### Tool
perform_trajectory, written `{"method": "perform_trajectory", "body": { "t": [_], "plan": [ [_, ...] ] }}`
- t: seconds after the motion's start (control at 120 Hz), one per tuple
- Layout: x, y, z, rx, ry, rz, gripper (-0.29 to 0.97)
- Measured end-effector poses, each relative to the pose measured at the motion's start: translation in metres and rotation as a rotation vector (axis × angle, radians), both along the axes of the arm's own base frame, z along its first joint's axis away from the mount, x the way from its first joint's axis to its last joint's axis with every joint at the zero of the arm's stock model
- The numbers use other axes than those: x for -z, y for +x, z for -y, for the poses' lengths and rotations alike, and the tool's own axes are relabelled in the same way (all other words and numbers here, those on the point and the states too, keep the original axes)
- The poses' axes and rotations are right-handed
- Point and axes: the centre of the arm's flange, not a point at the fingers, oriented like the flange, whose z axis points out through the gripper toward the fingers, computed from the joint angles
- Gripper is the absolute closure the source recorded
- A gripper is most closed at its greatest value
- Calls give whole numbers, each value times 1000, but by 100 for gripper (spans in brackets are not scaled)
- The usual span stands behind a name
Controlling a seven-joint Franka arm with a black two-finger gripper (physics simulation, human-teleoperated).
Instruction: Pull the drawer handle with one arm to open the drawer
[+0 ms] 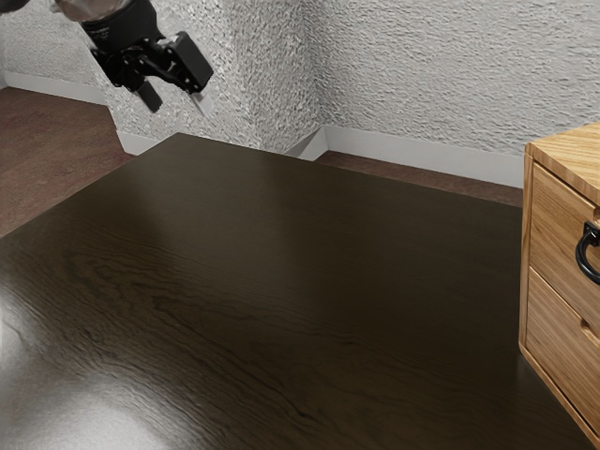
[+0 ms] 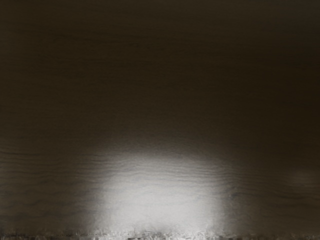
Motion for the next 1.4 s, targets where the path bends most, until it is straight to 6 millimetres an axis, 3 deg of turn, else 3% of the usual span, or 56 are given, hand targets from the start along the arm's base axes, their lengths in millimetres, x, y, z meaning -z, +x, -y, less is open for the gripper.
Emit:
{"method": "perform_trajectory", "body": {
  "t": [0.092, 0.158, 0.217, 0.275, 0.4, 0.55, 0.667, 0.783, 1.192, 1.308, 1.4],
  "plan": [
    [23, 3, 0, -23, 5, -56, 0],
    [56, -7, 9, -22, 5, -141, 0],
    [73, -33, 24, -10, 6, -178, 0],
    [75, -59, 48, 24, 6, -171, 0],
    [101, -100, 73, 63, -11, -188, 0],
    [136, -135, 102, 148, -58, -208, 0],
    [150, -143, 110, 215, -67, -189, 0],
    [152, -147, 122, 380, 0, -149, 0],
    [103, -231, 272, 1431, 322, 186, 0],
    [99, -234, 290, 1611, 429, 237, 0],
    [107, -225, 306, 1709, 497, 248, 0]
  ]
}}
